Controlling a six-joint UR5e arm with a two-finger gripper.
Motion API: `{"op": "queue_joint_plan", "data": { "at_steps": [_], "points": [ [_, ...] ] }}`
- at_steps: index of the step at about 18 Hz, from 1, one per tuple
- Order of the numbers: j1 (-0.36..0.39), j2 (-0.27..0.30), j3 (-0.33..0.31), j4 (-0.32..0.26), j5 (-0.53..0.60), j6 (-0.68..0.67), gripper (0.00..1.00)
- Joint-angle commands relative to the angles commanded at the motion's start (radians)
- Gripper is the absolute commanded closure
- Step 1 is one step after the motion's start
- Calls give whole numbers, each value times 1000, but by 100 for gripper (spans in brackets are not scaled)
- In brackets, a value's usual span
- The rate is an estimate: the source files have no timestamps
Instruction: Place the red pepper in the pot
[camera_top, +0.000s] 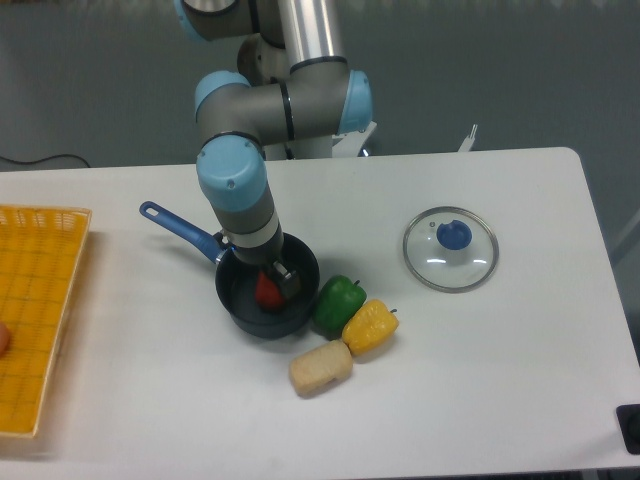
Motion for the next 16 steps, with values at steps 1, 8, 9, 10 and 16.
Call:
{"op": "queue_joint_plan", "data": {
  "at_steps": [1, 8, 9, 10, 16],
  "points": [
    [14, 3, 17, -17, 0, 8, 19],
    [152, 54, 60, -58, 0, 132, 0],
    [169, 55, 61, -57, 0, 143, 0],
    [189, 58, 62, -58, 0, 158, 0],
    [324, 64, 86, -98, 0, 391, 0]
  ]
}}
